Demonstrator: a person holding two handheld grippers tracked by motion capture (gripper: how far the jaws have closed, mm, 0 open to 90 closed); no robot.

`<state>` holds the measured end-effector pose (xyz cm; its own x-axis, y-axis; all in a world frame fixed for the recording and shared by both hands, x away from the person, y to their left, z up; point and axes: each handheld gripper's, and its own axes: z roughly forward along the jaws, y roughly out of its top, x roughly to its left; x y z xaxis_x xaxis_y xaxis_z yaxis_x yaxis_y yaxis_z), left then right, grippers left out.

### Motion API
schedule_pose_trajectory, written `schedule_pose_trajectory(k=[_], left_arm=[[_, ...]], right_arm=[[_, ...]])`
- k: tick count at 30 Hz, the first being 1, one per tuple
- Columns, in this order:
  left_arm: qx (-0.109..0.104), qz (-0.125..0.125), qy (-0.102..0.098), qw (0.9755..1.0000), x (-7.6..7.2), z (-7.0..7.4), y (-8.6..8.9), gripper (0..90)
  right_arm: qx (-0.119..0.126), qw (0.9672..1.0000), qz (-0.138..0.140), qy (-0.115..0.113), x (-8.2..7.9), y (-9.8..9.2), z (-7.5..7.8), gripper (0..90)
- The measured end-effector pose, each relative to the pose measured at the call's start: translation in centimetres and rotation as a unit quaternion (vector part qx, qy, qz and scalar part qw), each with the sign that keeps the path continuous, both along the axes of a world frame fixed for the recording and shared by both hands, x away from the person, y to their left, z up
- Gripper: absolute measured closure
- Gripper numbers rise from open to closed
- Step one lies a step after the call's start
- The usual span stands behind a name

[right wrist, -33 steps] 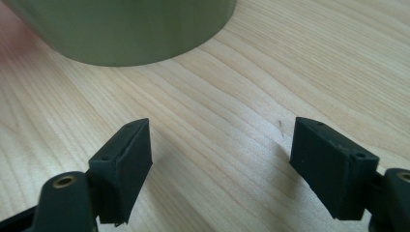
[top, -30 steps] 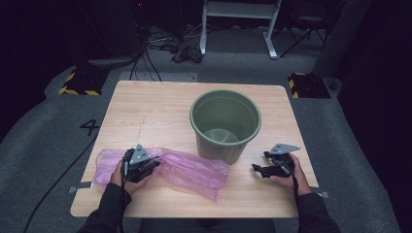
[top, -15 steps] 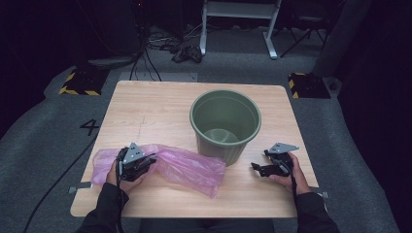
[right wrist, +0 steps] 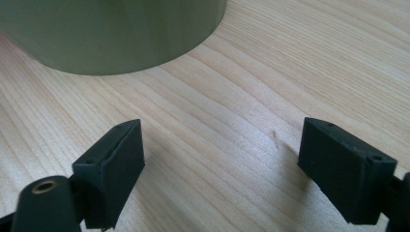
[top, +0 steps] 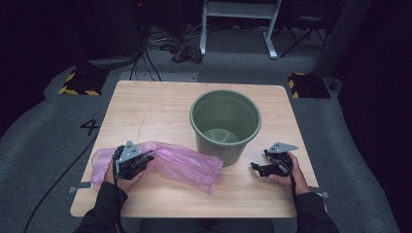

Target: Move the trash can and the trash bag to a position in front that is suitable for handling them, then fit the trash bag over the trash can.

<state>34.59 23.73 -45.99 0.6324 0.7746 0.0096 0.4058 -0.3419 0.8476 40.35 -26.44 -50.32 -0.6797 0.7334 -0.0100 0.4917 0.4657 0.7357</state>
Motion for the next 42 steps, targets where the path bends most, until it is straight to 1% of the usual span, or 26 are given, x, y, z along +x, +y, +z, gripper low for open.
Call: schedule_pose_trajectory(k=[2,5,10,15,23,25,27,31,35,38,39,42], left_arm=[[0.003,0.0,-0.002,1.0,0.1,0.0,0.0,86.9],[-0.002,0.0,-0.003,1.0,0.1,0.1,0.0,87.0],[-0.009,0.004,-0.012,0.9999,0.3,0.4,0.1,87.2],[-0.011,0.001,-0.01,0.9999,0.5,0.3,0.1,87.2],[-0.011,0.0,-0.015,0.9998,0.4,0.5,0.0,87.3],[-0.013,0.001,-0.02,0.9997,0.4,0.7,0.0,87.3],[-0.019,0.002,-0.024,0.9995,0.3,1.0,0.0,87.3],[-0.021,0.003,-0.032,0.9993,0.2,1.1,0.1,87.4],[-0.027,0.008,-0.039,0.9989,0.1,1.5,0.5,87.5],[-0.031,0.01,-0.046,0.9984,0.0,1.9,0.8,87.5],[-0.031,0.011,-0.051,0.9982,-0.1,2.1,0.9,87.6],[-0.037,0.014,-0.06,0.9974,-0.6,2.7,1.3,87.6]], right_arm=[[0.0,1.0,-0.001,0.0,0.0,0.0,0.0,15.9],[0.0,1.0,-0.002,0.0,0.0,0.0,0.0,15.9],[0.0,1.0,-0.003,0.0,0.0,0.0,0.0,16.0],[0.0,1.0,-0.006,0.0,-0.1,0.0,0.0,16.0],[0.0,1.0,-0.007,0.0,-0.1,0.0,0.0,16.0],[0.0,1.0,-0.008,0.0,-0.1,0.0,0.0,15.9],[0.0,1.0,-0.007,0.0,-0.2,0.0,0.0,16.0],[0.0,1.0,-0.007,0.0,-0.2,0.0,0.0,16.0],[0.0,1.0,-0.007,0.0,-0.1,0.0,0.0,16.0],[0.0,1.0,-0.006,0.0,-0.1,0.0,0.0,16.0],[0.001,1.0,-0.007,0.0,-0.2,0.0,0.0,16.0],[0.001,1.0,-0.006,0.0,-0.2,-0.1,0.0,16.0]])
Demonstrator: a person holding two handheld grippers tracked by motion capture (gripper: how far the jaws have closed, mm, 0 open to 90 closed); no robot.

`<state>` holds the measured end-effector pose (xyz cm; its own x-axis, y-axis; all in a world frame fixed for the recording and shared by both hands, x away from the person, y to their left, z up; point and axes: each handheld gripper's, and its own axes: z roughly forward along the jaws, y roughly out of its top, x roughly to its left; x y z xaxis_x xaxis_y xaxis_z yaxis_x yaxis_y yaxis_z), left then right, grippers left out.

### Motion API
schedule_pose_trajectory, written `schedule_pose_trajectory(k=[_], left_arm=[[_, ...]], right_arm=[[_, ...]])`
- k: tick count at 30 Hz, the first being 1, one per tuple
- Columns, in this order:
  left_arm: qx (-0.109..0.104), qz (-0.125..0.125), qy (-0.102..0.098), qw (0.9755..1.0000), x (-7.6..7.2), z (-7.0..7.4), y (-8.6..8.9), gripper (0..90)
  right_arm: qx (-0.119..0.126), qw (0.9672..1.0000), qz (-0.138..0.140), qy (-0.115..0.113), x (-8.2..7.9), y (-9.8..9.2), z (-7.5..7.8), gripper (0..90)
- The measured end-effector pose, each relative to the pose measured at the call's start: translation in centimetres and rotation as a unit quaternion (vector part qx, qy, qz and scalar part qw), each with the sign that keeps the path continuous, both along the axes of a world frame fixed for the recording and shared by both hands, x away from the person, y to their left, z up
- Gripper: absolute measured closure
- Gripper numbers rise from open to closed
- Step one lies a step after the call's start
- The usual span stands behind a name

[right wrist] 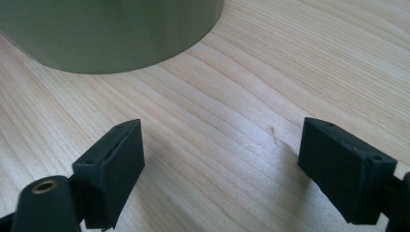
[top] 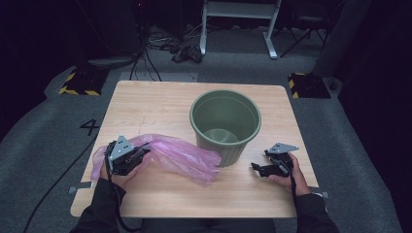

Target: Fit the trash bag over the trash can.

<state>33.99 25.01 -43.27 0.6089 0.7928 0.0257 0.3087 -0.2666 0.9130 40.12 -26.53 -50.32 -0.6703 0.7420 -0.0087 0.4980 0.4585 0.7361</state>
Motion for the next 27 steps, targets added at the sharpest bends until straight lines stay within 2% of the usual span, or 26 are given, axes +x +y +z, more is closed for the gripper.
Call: schedule_pose_trajectory(k=[10,22,25,27], left_arm=[[-0.033,-0.002,-0.043,0.9985,-2.2,2.1,1.7,87.8],[-0.072,0.008,-0.073,0.9948,-3.0,3.7,3.2,88.0],[-0.071,0.009,-0.081,0.9941,-3.0,4.1,3.3,88.1],[-0.082,0.01,-0.088,0.9926,-3.2,4.6,3.7,88.1]], right_arm=[[0.0,1.0,0.003,0.0,0.0,0.0,0.0,16.0],[0.0,1.0,0.002,0.0,0.1,0.0,0.0,16.0],[0.0,1.0,0.001,0.0,0.1,0.0,0.0,16.0],[0.0,1.0,0.0,-0.001,0.1,0.0,0.0,16.0]])
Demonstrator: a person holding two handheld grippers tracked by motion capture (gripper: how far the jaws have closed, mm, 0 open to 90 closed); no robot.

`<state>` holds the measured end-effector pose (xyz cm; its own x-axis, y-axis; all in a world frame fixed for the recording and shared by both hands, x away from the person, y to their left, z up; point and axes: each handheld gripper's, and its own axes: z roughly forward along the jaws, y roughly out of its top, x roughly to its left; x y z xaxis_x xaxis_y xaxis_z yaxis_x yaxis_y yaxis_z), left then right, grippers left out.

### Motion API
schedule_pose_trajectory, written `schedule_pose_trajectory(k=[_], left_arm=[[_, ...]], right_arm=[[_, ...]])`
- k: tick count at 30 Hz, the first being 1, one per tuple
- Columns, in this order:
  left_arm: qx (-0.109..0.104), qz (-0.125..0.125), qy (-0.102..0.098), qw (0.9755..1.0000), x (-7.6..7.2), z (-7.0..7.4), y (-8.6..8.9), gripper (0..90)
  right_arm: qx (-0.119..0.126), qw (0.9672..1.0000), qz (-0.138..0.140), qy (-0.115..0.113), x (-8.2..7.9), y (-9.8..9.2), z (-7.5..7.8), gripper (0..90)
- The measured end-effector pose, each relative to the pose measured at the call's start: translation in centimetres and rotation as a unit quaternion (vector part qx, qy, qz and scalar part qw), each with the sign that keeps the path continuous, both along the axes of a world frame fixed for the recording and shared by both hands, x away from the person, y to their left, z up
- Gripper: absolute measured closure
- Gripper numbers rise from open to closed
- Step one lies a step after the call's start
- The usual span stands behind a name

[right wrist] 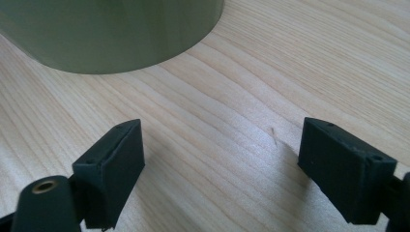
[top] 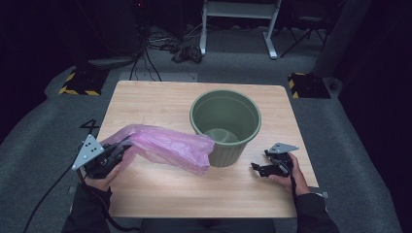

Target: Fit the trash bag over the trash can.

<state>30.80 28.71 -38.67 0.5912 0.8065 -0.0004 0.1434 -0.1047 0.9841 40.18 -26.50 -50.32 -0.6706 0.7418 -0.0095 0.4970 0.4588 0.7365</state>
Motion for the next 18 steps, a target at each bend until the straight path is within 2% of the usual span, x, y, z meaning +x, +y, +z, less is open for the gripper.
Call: schedule_pose_trajectory(k=[9,13,18], left_arm=[[-0.036,0.004,-0.03,0.9989,-0.3,2.0,1.1,88.2],[-0.04,0.0,-0.042,0.9983,-0.2,3.4,1.1,88.3],[-0.029,-0.001,-0.057,0.998,0.1,5.5,0.5,88.3]], right_arm=[[0.0,1.0,-0.001,0.0,0.0,0.0,0.0,16.0],[0.0,1.0,0.0,0.0,0.0,0.0,0.0,16.0],[0.0,1.0,-0.001,0.0,0.0,0.0,0.0,16.0]])
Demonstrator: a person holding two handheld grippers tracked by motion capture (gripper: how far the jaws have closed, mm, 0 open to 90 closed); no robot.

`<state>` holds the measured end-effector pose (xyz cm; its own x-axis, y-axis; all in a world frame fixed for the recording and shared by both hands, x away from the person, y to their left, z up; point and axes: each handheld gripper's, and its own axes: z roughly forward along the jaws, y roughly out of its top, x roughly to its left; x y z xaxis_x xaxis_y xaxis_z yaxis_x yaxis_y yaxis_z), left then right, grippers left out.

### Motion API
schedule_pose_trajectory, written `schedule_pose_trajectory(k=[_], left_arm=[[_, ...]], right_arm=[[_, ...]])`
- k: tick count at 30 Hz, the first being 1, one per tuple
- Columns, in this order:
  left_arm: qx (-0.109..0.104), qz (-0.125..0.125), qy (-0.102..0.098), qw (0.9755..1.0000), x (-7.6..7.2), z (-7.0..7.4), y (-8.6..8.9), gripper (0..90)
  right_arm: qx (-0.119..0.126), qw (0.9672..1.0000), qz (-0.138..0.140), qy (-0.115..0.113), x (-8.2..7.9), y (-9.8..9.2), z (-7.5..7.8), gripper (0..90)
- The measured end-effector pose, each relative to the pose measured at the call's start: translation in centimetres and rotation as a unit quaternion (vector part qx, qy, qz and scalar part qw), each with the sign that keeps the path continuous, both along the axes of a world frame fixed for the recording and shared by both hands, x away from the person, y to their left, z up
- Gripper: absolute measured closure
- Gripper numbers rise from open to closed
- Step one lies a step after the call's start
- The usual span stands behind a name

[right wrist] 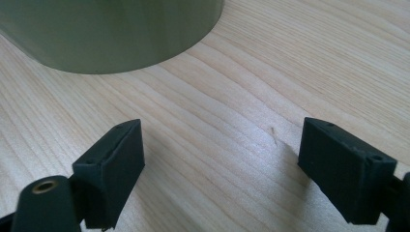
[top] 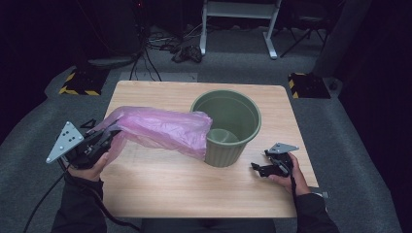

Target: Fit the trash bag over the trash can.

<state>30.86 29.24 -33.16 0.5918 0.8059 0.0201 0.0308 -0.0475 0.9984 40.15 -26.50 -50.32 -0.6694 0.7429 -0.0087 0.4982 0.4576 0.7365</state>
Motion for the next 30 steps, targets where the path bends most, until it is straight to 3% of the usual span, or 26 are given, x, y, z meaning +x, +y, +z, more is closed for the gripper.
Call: schedule_pose_trajectory(k=[7,18,24,30], left_arm=[[0.02,0.006,-0.013,0.9997,0.9,2.3,-2.1,88.5],[0.042,0.014,-0.017,0.9989,3.3,4.3,-5.3,88.6],[0.062,0.01,-0.009,0.998,4.2,4.2,-6.7,88.6],[0.093,0.011,-0.003,0.9956,4.9,3.7,-8.4,88.6]], right_arm=[[0.0,1.0,0.0,0.0,0.0,0.0,0.0,16.0],[0.0,1.0,0.001,0.0,0.0,0.0,0.0,16.0],[0.0,1.0,0.002,0.0,0.0,0.0,0.0,16.0],[0.0,1.0,0.003,0.001,0.0,-0.1,0.0,16.4]])
